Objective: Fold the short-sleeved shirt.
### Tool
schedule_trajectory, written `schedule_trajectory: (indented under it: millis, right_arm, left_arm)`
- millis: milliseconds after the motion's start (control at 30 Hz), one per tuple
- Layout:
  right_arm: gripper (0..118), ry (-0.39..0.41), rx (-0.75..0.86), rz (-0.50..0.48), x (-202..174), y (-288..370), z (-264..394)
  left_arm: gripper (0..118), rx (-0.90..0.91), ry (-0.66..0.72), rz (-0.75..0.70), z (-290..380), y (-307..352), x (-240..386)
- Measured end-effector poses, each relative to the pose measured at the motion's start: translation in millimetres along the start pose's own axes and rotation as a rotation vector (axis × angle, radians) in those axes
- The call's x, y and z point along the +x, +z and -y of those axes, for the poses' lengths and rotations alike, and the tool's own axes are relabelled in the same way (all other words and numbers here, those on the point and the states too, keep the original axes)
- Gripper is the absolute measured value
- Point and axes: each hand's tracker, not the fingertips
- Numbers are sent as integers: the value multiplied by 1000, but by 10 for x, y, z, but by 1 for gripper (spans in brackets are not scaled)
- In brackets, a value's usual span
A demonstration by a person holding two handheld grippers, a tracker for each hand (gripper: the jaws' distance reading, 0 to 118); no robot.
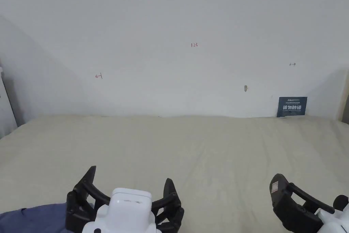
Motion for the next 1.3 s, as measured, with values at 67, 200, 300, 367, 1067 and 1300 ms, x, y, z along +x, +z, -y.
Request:
schedule_trajectory:
  millis: [67, 200, 300, 367, 1067, 1300]
  right_arm:
    - [118, 7, -10, -1, -32, 5, 16]
    - [118, 80, 15, -6, -138, 1, -8]
    - [118, 111, 23, 3, -161, -5, -39]
    - [118, 121, 30, 4, -158, -2, -40]
    - [118, 239, 57, -22, -364, 32, -43]
    - [118, 253, 48, -44, -403, 33, -53]
  left_arm:
    - [118, -31, 90, 21, 48, -13, -47]
    - [118, -65, 287, 34, 99, -38, -204]
    - [118, -69, 307, 12, 112, -49, -274]
    - [118, -54, 302, 0, 128, -37, -307]
    - [118, -59, 238, 37, 102, -49, -260]
    - [118, -99, 282, 44, 148, -92, -316]
